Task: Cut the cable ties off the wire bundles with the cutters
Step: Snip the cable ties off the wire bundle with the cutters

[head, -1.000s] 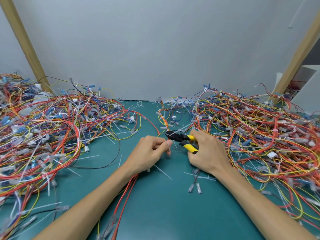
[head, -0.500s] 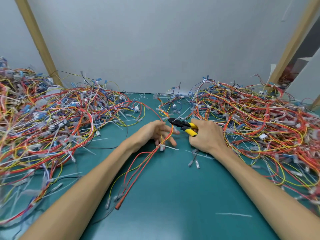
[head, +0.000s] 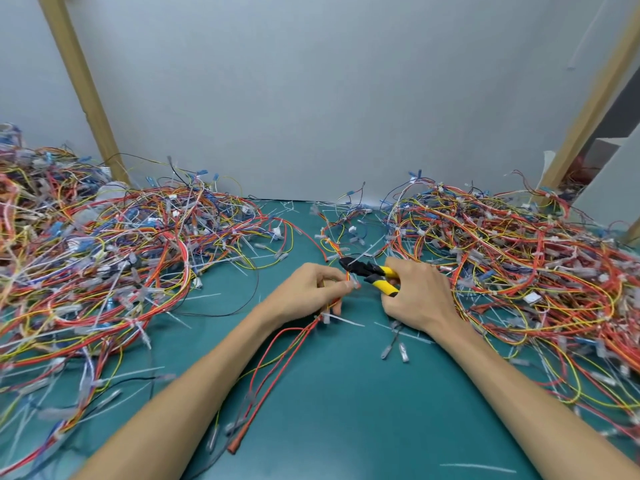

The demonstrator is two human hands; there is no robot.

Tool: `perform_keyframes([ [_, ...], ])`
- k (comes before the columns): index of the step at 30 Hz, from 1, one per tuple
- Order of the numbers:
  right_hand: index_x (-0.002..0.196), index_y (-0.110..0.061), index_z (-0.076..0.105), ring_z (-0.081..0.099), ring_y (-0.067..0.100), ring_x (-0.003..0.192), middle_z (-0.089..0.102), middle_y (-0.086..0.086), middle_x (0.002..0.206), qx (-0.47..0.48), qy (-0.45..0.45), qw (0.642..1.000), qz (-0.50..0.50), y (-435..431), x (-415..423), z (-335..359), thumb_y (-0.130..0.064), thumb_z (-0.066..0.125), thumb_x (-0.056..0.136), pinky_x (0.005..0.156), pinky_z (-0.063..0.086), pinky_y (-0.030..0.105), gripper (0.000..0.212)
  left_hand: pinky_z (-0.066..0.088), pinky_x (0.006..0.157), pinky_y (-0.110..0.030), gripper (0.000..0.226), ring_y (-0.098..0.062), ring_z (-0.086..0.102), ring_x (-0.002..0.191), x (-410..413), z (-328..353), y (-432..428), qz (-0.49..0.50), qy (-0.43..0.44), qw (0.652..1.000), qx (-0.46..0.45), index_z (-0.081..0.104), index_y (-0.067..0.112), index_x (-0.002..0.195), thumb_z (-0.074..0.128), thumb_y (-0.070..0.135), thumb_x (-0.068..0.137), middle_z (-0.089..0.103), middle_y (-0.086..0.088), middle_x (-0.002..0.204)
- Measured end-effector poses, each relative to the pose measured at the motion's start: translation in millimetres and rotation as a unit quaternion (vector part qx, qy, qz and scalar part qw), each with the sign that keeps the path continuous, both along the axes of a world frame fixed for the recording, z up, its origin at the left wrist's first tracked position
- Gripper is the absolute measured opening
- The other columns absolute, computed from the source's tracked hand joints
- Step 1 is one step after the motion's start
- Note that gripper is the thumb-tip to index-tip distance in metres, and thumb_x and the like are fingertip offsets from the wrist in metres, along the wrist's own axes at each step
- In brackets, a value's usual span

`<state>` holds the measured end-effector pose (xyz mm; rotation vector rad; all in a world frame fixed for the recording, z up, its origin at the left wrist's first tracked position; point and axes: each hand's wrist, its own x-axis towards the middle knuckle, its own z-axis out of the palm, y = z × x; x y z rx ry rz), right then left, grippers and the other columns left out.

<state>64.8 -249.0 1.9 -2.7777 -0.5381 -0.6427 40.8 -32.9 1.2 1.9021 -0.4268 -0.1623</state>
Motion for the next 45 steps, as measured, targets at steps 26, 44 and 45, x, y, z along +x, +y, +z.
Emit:
perform_keyframes([
  [26,0.075,-0.024,0.039,0.043,0.025,0.058,0.046,-0.005,0.061,-0.020,-0.019,1.000,0.005,1,-4,3,-0.029,0.062,0.069,0.048,0.030,0.028,0.024,0.047,0.048,-0.020,0.018,-0.016,0.056,0.045,4,-10,1,0.066,-0.075,0.995,0.031,0.077,0.033,0.098,0.062,0.025,0.093,0.059,0.003,0.045],
  [44,0.067,-0.018,0.035,0.030,0.025,0.048,0.035,-0.001,0.049,-0.034,-0.019,0.999,-0.002,0,0,1,-0.033,0.050,0.061,0.044,0.019,0.026,0.022,0.041,0.048,-0.015,0.020,-0.009,0.055,0.044,7,-12,0,0.066,-0.091,0.992,0.048,0.075,0.038,0.095,0.061,0.025,0.092,0.060,0.005,0.046],
  [45,0.066,-0.018,0.034,0.029,0.025,0.048,0.034,-0.001,0.048,-0.031,-0.019,0.999,0.000,0,1,1,-0.033,0.050,0.061,0.044,0.018,0.025,0.023,0.042,0.048,-0.015,0.019,-0.009,0.055,0.044,7,-12,1,0.067,-0.091,0.992,0.049,0.075,0.037,0.096,0.061,0.025,0.092,0.060,0.005,0.046],
])
